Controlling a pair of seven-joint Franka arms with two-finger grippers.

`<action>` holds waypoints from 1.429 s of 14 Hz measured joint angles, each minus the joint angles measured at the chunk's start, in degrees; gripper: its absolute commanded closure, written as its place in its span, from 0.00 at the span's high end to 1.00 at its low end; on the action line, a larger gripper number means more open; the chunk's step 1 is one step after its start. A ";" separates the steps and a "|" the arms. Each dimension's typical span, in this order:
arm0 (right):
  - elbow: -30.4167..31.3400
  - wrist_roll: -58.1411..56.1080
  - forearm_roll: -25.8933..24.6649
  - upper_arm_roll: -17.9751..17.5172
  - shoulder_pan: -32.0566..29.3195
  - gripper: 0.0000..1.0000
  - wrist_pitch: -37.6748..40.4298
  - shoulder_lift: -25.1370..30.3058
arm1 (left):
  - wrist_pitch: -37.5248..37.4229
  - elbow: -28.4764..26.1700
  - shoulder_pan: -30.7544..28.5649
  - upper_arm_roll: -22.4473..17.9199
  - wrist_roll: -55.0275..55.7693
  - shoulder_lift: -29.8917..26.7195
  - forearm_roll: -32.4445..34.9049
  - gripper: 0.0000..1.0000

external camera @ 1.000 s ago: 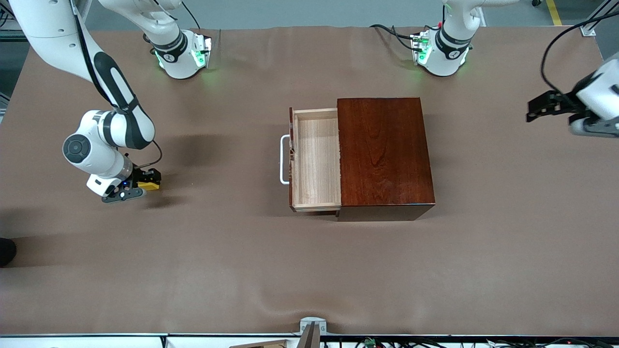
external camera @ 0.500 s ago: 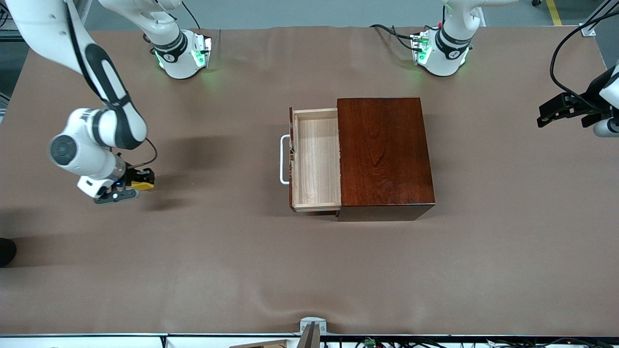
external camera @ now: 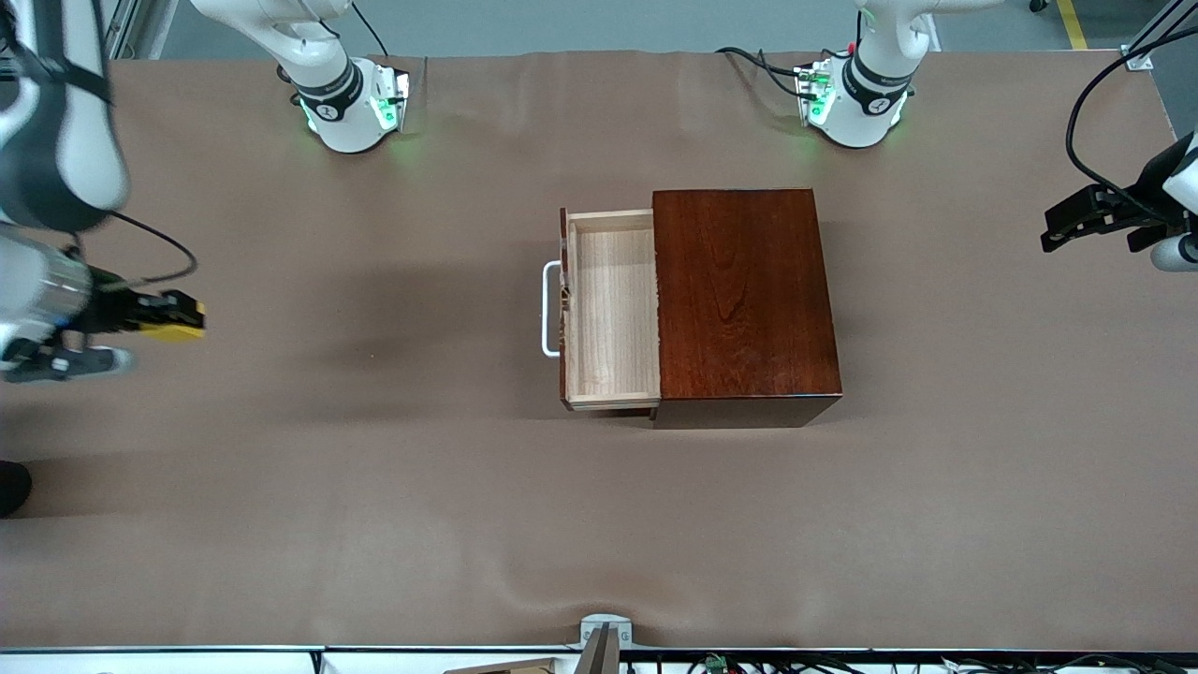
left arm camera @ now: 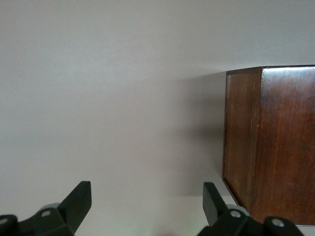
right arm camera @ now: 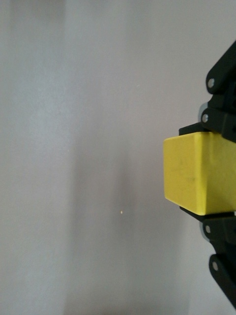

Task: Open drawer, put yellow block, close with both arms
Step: 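Carry the yellow cube with the right gripper over the open drawer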

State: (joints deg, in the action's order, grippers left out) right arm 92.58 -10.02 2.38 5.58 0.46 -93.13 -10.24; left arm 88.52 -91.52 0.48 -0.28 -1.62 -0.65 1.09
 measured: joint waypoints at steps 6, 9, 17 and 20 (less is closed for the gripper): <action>-6.70 17.59 3.27 -0.93 10.61 0.00 3.65 -1.35 | 0.00 0.00 0.04 0.08 0.00 0.52 0.00 1.00; -9.67 31.54 4.34 -1.26 19.81 0.00 0.88 -4.06 | 0.00 0.00 0.06 0.10 0.00 0.75 0.00 1.00; -23.23 58.98 4.43 -1.29 39.83 0.00 -8.59 -21.11 | 0.00 0.00 0.06 0.09 0.00 1.01 0.00 1.00; -25.95 60.56 4.47 -1.26 42.35 0.00 -12.87 -26.35 | 0.20 0.00 0.07 0.09 0.26 1.19 0.00 1.00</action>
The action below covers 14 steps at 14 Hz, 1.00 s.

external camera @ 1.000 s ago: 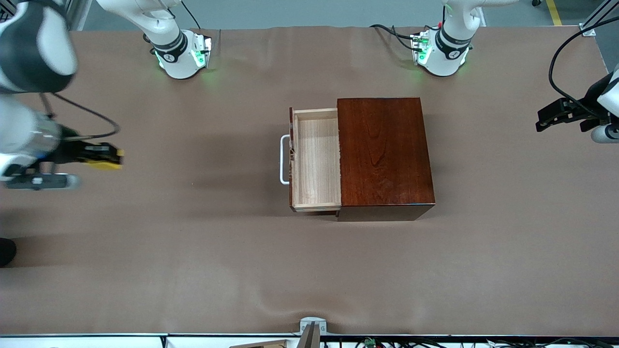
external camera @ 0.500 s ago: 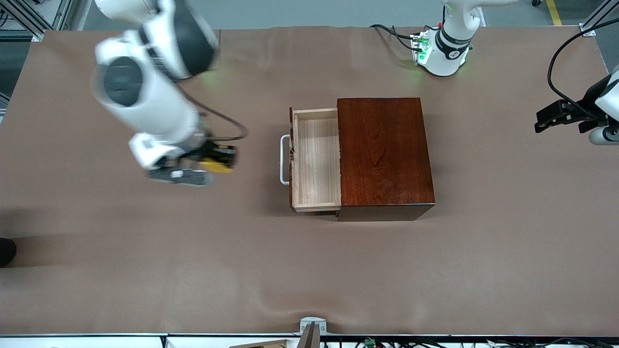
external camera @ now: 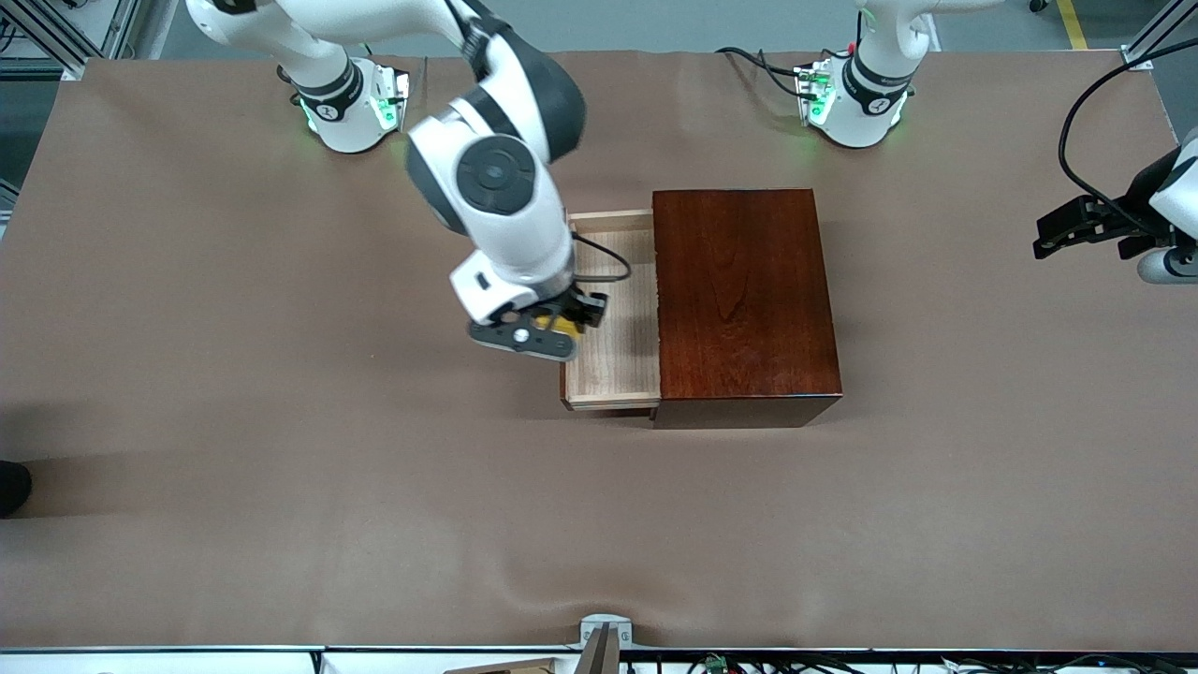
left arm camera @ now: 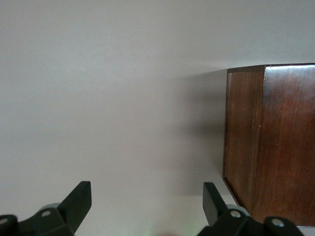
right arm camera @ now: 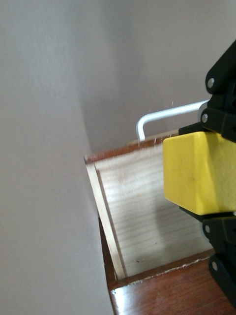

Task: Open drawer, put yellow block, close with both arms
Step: 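Carry the yellow cube with the right gripper over the open drawer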

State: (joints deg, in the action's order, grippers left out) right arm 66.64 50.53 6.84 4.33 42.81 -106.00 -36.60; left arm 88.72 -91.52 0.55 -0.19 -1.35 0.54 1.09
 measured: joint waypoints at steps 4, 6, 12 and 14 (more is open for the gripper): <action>-0.27 1.27 0.01 0.03 1.18 0.00 -4.65 -3.72 | 0.43 0.00 0.03 0.02 0.97 0.40 0.00 1.00; -0.31 1.27 0.03 0.04 1.22 0.00 -6.37 -4.95 | 0.84 0.00 0.14 0.11 2.83 0.76 0.00 1.00; -0.37 1.27 0.05 0.04 1.74 0.00 -10.40 -8.52 | 1.47 0.00 0.31 2.79 13.32 1.57 0.00 1.00; -0.38 1.27 0.09 0.04 1.93 0.44 -10.50 -9.12 | 1.76 0.00 0.41 4.10 18.73 1.87 0.00 1.00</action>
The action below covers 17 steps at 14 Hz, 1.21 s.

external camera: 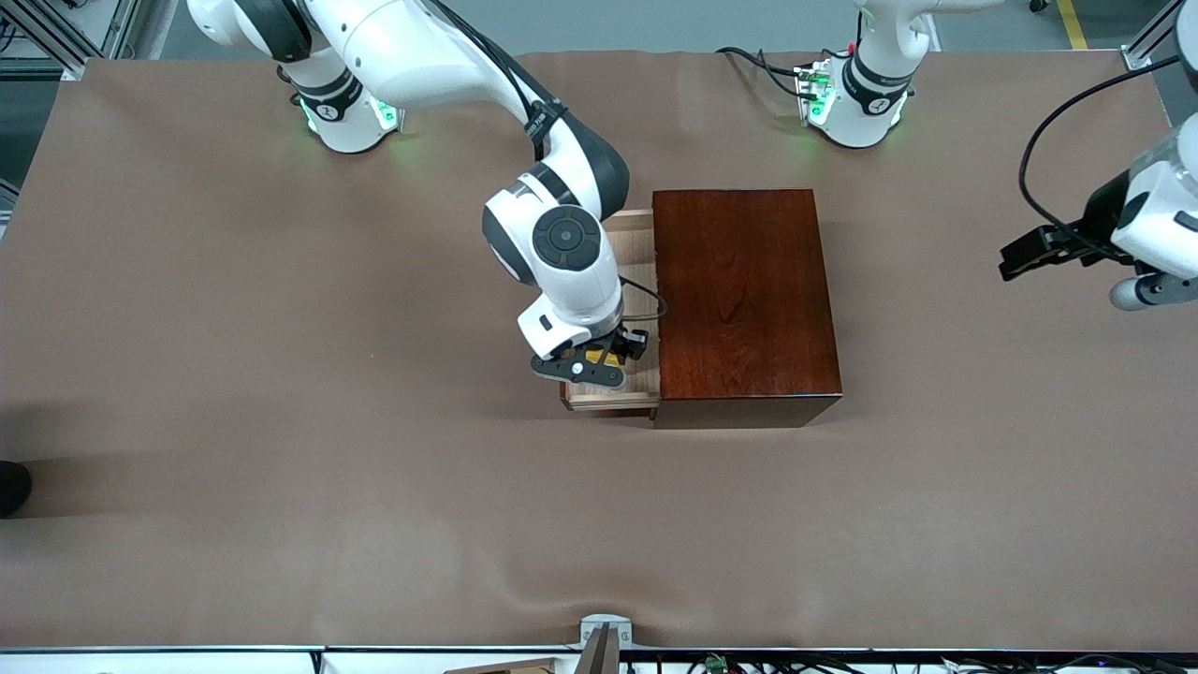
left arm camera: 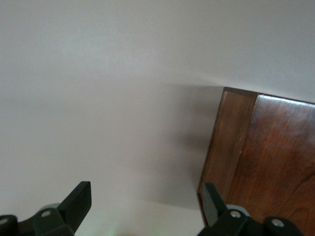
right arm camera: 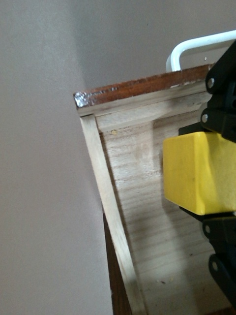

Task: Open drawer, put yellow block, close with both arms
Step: 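Carry the yellow cube with the right gripper over the open drawer, then open the right gripper to drop the cube while the left gripper approaches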

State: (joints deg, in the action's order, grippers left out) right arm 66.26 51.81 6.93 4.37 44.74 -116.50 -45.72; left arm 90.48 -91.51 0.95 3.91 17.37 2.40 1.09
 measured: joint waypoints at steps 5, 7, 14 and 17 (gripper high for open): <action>-0.37 0.13 0.93 0.12 0.02 1.00 0.10 -0.11 | 2.21 0.05 0.46 3.42 13.79 1.43 0.00 1.00; -1.31 0.19 1.98 0.16 0.02 1.00 1.94 0.09 | 2.38 0.12 0.93 4.77 19.29 2.39 0.00 1.00; -4.94 0.36 5.37 0.96 -1.05 1.00 18.16 8.89 | 2.97 5.33 6.91 6.75 40.28 8.80 0.00 1.00; -5.05 -2.15 5.26 1.91 -4.13 1.00 25.19 14.96 | 4.59 5.95 9.01 6.77 46.26 10.20 0.00 1.00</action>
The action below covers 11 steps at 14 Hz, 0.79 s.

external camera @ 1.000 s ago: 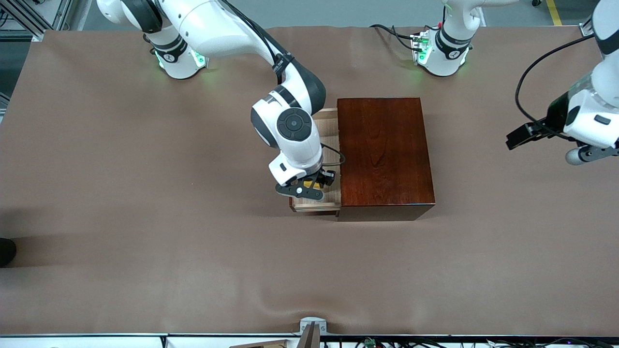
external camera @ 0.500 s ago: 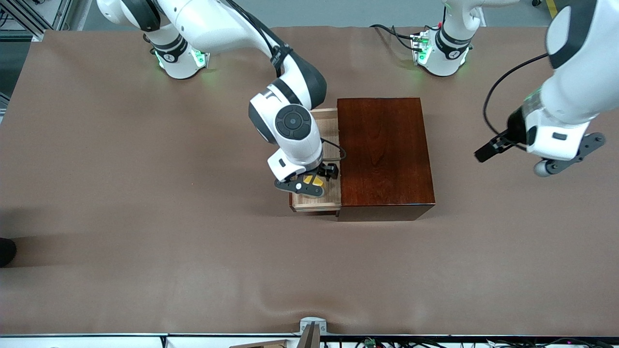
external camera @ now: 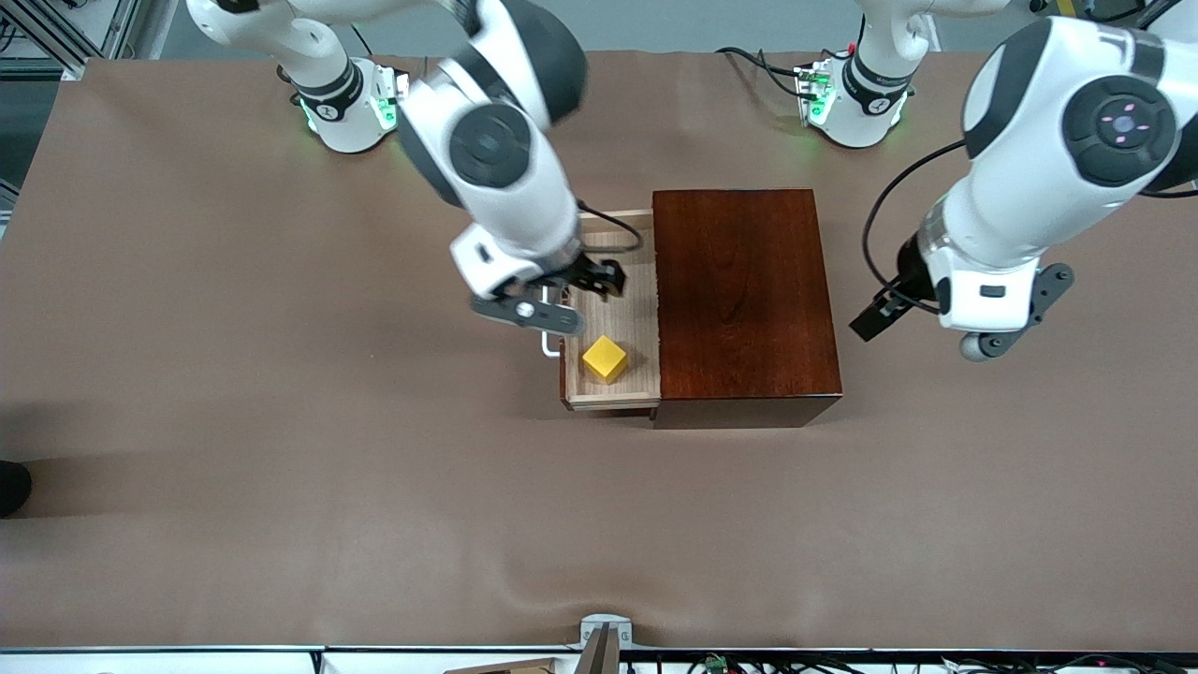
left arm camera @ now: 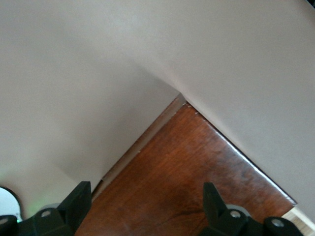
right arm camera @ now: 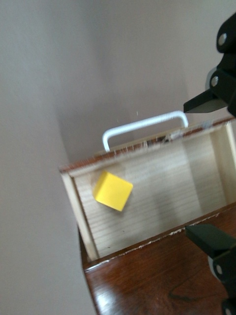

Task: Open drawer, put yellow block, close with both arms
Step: 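Open the right gripper to drop the cube while the left gripper approaches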

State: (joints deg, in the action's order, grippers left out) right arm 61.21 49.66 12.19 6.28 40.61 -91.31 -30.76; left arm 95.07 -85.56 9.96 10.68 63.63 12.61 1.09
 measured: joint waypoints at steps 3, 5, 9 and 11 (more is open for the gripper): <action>1.18 -11.24 -0.85 1.14 -8.30 1.00 6.58 6.00 | 1.78 0.02 1.62 0.00 5.65 0.79 0.00 1.00; 4.53 -21.87 -3.19 1.41 -14.98 1.00 7.98 9.77 | 3.06 0.08 3.16 0.01 10.27 1.52 0.00 1.00; 11.55 -37.10 -7.71 1.53 -24.31 1.00 7.99 15.86 | 3.96 2.99 7.41 0.03 21.08 4.91 0.00 1.00; 14.26 -41.99 -9.25 1.53 -27.58 1.00 7.57 18.34 | 4.00 4.55 9.11 -0.01 24.86 6.89 0.00 1.00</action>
State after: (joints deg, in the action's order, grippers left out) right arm 75.47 7.66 2.94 7.81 13.04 -83.74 -12.41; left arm 99.07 -81.01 19.07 10.67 88.49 19.50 1.09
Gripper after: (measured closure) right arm 0.000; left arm 0.000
